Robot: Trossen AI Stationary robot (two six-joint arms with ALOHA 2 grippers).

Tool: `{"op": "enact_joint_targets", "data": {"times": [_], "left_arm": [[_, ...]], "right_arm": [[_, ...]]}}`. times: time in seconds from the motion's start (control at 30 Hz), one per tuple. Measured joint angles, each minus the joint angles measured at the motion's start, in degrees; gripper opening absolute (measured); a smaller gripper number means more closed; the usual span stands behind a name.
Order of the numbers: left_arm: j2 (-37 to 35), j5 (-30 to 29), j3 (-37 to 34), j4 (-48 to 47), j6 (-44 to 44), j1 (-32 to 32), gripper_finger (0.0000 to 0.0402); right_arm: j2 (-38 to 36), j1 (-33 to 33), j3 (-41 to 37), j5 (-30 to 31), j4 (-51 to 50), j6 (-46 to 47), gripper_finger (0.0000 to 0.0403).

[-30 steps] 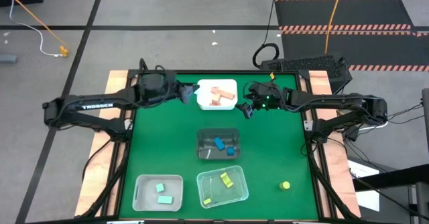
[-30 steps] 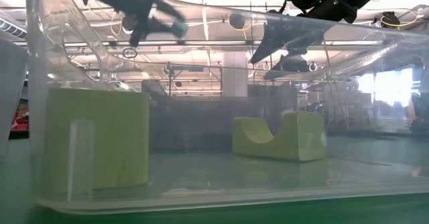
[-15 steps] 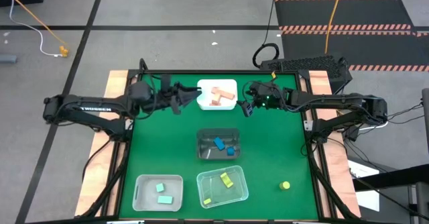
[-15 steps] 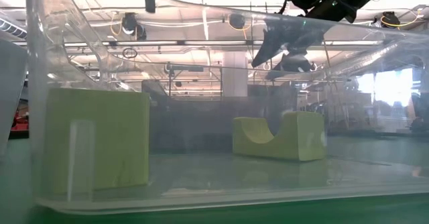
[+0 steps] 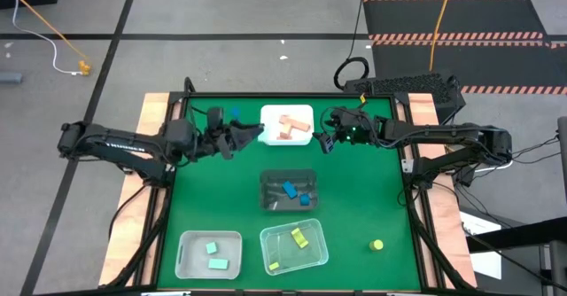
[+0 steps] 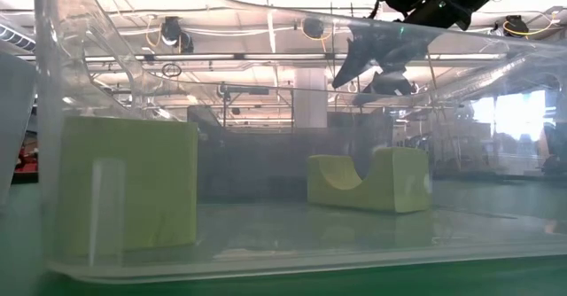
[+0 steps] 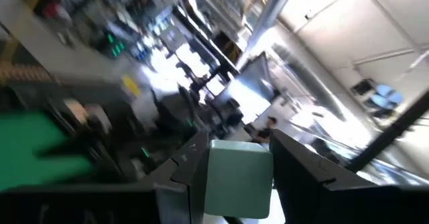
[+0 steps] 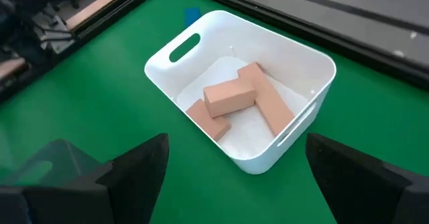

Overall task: Sort & place blocks by color
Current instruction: Put the light blue block into the gray bin

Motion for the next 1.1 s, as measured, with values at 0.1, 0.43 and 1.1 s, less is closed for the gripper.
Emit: {"op": "enact_joint_targets", "data": {"times": [0.1, 0.43, 1.1], "left_arm": [[0.0, 0.9, 0.0, -2.4, -5.6, -4.2, 0.0130], [0.0, -7.4, 0.0, -20.4, -35.6, -23.2, 0.0130], [3.7, 18.8, 0.0, -65.7, -94.2, -42.1, 0.0130]], "right_arm": [[0.0, 0.0, 0.0, 0.0, 0.0, 2.3, 0.0338], [0.0, 0.0, 0.0, -0.1, 0.0, 2.9, 0.0338], [0.0, 0.0, 0.0, -0.1, 0.1, 2.9, 0.0338]]}}
